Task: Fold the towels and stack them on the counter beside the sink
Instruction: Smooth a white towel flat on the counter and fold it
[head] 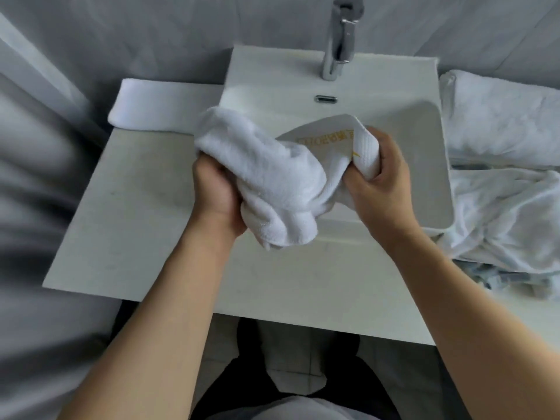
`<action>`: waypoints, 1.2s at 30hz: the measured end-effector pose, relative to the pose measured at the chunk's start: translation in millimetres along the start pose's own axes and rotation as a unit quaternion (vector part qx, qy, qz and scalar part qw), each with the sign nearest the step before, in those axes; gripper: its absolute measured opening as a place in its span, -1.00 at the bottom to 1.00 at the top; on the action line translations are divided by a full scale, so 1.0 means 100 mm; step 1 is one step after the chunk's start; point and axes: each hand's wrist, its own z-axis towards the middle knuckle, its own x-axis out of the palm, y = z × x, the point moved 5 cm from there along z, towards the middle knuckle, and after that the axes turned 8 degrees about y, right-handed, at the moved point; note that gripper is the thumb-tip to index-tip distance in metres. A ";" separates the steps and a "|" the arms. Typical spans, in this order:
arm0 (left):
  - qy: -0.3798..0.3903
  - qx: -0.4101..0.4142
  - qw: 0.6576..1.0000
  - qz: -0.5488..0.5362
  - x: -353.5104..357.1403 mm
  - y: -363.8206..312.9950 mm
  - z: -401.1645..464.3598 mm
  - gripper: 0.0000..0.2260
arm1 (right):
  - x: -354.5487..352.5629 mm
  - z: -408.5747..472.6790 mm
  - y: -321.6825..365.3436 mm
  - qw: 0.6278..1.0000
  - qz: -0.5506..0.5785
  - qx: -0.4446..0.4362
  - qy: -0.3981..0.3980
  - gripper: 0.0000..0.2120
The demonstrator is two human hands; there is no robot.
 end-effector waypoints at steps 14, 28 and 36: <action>-0.332 0.058 0.887 0.314 -2.42 -0.81 -0.56 -0.84 | 2.11 0.35 0.50 0.984 0.140 0.036 0.106 -0.67; -0.117 -0.259 0.930 0.234 -4.06 -0.81 0.94 -0.61 | 3.65 0.86 0.16 0.916 0.245 0.265 0.174 -0.81; -0.184 -0.050 0.953 0.236 -4.39 -1.55 1.63 -0.91 | 3.60 1.54 0.08 0.933 0.120 0.327 0.095 -0.68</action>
